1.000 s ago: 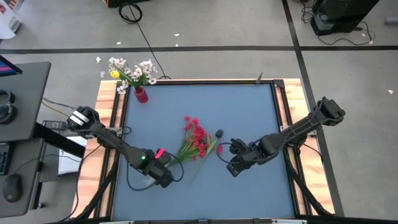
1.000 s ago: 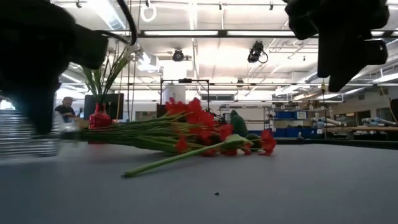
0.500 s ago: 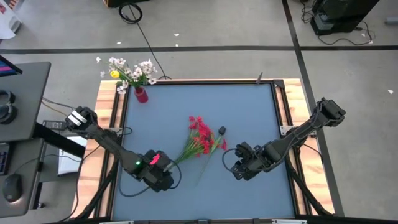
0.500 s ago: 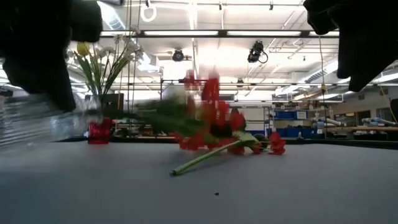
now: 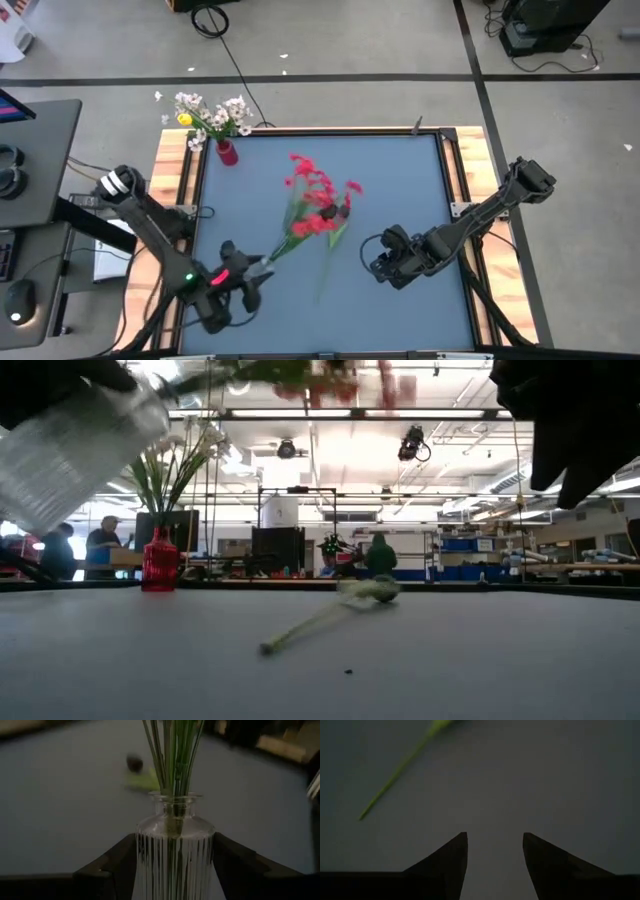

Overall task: Sort flowers into vase by color
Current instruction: Put the black flower into the transparent vase

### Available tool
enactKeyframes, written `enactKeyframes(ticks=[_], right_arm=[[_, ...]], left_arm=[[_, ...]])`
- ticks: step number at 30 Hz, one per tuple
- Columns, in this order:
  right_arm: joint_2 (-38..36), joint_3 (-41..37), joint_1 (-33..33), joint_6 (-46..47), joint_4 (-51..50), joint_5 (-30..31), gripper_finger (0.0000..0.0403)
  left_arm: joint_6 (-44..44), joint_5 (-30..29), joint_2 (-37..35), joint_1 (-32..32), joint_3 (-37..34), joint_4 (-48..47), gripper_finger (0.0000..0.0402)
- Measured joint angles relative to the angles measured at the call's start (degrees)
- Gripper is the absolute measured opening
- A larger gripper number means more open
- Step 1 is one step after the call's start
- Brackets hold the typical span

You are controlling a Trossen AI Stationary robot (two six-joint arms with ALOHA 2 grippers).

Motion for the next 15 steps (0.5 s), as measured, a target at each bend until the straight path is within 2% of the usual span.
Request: enactKeyframes(ticks=[4,6,7,9,15], right_arm=[[0.0,0.0,1.33,4.65,-0.83,-0.97,0.02],[0.0,0.0,2.44,7.21,-0.79,-1.07,0.02],[0.0,0.0,3.09,8.6,-0.79,-1.07,0.02],[0.0,0.0,4.4,10.92,-0.79,-1.09,0.02],[0.0,0.0,8.28,16.74,-0.83,-1.32,0.02]], left_arm=[[-7.73,-15.05,0.0,-5.84,-3.46,-0.24,0.0223],[-9.64,-19.3,0.0,-8.1,-5.46,0.37,0.0223],[-9.69,-19.42,0.0,-8.81,-6.47,0.68,0.0223],[-8.22,-20.12,0.0,-10.07,-8.67,2.36,0.0223],[4.63,-29.96,0.02,-17.19,-16.61,17.3,0.0223]])
